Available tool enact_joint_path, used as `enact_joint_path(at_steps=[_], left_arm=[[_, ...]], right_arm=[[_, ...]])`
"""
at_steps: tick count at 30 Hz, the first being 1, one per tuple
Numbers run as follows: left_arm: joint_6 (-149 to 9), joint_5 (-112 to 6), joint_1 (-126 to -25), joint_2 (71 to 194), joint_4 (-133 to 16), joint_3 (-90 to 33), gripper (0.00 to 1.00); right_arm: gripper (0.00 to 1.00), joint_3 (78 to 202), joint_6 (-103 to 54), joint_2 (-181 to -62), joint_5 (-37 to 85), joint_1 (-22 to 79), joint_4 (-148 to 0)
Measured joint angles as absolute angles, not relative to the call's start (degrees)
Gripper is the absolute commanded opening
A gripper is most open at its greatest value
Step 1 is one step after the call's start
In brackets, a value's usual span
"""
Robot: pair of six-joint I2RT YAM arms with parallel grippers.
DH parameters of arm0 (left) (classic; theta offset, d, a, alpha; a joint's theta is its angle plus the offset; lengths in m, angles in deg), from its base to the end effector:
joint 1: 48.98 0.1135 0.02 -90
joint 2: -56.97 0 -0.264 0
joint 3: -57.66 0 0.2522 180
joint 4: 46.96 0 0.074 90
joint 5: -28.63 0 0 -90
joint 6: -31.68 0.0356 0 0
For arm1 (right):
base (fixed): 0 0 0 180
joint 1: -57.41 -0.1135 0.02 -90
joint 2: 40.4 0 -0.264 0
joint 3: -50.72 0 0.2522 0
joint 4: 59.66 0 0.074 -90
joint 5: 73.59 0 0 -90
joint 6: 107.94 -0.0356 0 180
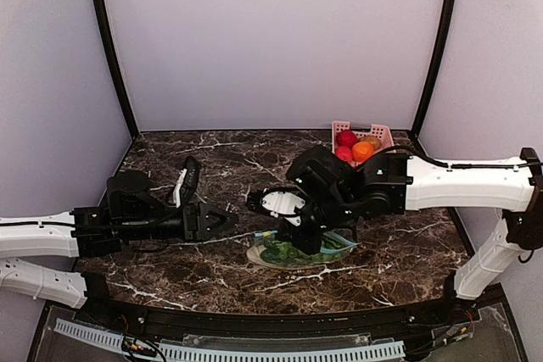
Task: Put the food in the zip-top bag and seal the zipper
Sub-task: Pass from the left arm to the right, then hold the zipper food storage bag at the center of the board.
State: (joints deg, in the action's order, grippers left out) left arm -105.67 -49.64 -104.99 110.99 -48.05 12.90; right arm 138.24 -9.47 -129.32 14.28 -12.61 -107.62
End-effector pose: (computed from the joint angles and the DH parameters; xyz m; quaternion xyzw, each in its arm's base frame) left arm 0.1175 -0.1872 0.2670 0.1229 0.7569 -0.5485 0.3335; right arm 0.1169 0.3177 0.2881 -0.5882 0.7302 0.1627 0.3072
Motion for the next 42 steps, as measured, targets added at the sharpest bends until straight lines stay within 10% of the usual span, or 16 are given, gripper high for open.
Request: enact_joint_path(at_steps=[13,20,42], left_arm=[[-85.96,-43.07,-107.48,115.14,-44.84,13.01,0.76],[-82.63,-42.39,-110.5,124.17,-42.11,12.18,0.45],[-81.61,-42.21,-111.02,128.19,-38.09,10.17,0.07]], right_arm=[[0.0,139.05,-18.41,-129.32,26.71,-8.85,-114.81],[0.0,139.03,-20.58,-129.48,31.81,-7.01,-113.59],[0.0,139.03,-21.6,-130.9,35.85,-6.55,-112.67]])
